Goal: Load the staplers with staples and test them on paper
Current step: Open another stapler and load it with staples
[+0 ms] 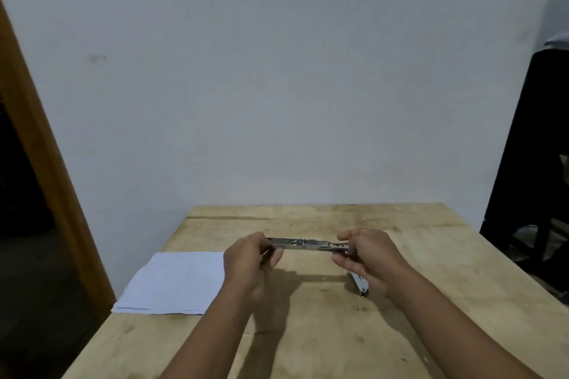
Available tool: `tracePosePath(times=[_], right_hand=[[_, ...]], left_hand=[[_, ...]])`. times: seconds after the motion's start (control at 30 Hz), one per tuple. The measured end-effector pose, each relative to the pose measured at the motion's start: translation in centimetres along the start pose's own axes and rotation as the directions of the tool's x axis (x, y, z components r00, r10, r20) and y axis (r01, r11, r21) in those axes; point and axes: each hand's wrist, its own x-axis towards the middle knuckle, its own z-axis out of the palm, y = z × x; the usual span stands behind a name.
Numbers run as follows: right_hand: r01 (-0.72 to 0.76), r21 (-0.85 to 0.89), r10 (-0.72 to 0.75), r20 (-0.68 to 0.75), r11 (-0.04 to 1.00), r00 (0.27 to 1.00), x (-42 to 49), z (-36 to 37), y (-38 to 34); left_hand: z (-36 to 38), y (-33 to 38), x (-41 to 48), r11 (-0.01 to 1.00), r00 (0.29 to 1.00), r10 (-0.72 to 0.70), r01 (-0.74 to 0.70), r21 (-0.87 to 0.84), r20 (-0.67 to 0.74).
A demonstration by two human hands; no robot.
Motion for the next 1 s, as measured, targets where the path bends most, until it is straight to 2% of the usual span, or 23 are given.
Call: tracePosePath(times=[0.07,0.17,0.27,0.37,0.43,0.53,0.6,0.67,0.77,0.9,1.0], right_hand=[[-0.021,0.088,0.018,0.040,0.996,0.999,-0.4,0.0,-0.3],[-0.012,0.102,0.003,0.086,0.995,0.996,-0.7,-0.2,-1.3],[0.010,-0.004,-0.009,0.164,1.000,0.986,-0.9,0.3,-2.2],[0.051,-0.143,-0.015,0.243,0.988,0.970,-1.4,1.0,-2.2],[0.116,-0.207,-0.065,0.238,0.971,0.969,-1.8,1.2,-2.2],[0.265,-0.269,-0.234,0.142,0.926,0.962,-2.0,1.0,-2.1],[0.392,-0.430,-0.380,0.117,0.814,0.918,-2.0,0.6,-2.2],[0.446,-0.584,-0.476,0.113,0.678,0.872,-2.1,0.0,-2.4],[0.480,-0.702,-0.532,0.169,0.526,0.830,-2.5,-0.5,-2.6],[0.553,-0.753,-0.583,0.283,0.357,0.762,-3.0,0.1,-2.2],[0.557,-0.756,-0.573,0.301,0.344,0.762,-3.3,0.6,-2.6]], left_hand=[[-0.8,0.3,-0.7,0.988,0.987,-0.137,0.142,-0.064,0.086],[-2.3,0.6,-1.9,0.944,0.888,-0.330,0.302,0.134,0.320],[-2.6,0.9,-2.7,0.887,0.759,-0.458,0.353,0.298,0.463],[-1.4,0.4,-3.5,0.845,0.712,-0.517,0.335,0.416,0.475],[-0.2,-0.2,-4.0,0.851,0.712,-0.521,0.387,0.356,0.471],[1.2,-0.9,-4.4,0.878,0.737,-0.478,0.421,0.228,0.479],[1.9,-1.4,-4.5,0.895,0.763,-0.445,0.391,0.214,0.469],[2.6,-2.2,-4.4,0.905,0.783,-0.426,0.364,0.221,0.453],[3.2,-2.8,-4.6,0.920,0.802,-0.390,0.323,0.221,0.453],[3.2,-2.9,-4.8,0.933,0.822,-0.347,0.256,0.252,0.451],[2.6,-2.9,-4.7,0.929,0.831,-0.336,0.217,0.298,0.442]])
